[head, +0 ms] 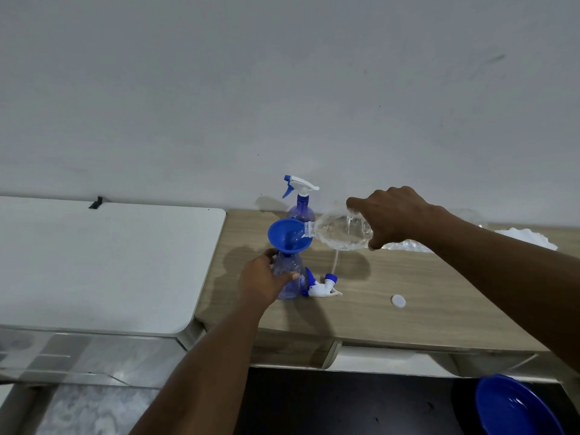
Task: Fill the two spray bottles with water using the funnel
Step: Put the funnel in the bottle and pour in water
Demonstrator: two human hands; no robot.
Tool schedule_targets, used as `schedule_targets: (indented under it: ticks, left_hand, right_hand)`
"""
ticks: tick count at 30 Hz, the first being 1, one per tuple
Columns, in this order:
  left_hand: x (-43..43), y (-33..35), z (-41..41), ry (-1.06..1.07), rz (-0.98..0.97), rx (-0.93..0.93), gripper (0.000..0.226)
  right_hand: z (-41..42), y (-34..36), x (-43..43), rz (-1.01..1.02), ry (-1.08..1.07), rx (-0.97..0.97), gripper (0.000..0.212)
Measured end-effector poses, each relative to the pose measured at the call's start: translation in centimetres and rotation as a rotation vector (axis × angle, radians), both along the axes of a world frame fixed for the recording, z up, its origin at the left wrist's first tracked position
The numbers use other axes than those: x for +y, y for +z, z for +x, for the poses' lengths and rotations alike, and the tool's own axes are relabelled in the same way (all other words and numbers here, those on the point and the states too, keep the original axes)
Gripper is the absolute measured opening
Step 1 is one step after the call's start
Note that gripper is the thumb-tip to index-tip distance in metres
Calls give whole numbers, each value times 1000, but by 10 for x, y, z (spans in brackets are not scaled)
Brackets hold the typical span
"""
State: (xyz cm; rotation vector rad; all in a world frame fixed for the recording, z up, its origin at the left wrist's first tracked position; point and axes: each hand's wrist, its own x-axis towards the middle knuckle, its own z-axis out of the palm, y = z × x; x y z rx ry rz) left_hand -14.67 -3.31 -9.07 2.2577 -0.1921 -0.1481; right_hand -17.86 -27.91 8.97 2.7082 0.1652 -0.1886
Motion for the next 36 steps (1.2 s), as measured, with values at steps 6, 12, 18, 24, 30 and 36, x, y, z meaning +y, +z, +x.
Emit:
schedule_targets:
  ticks: [6,12,18,24,30,36]
  left_hand:
    - [0,-1,1,6,-1,1,62]
    - [0,-3,1,8,-14,8,61]
    - [0,-5,3,-6,-14,-16,58]
    - [0,-4,2,-18,-36,-19,60]
    - [0,-5,1,-14,-62,-5,61]
    - [0,-7,2,-17,-62,2,66]
  right_hand:
    - [1,-7,-4,60,-26,12,78]
    - [-1,-32,-8,253,-115,20,92]
    - [-2,-63,-16,640,-177,-36,85]
    - [-10,-88,-27,909,-264,-254,86]
    - [-17,-112,-24,1126,-389,-487,89]
    - [-21,-129,-19,1296,-504,-649,91]
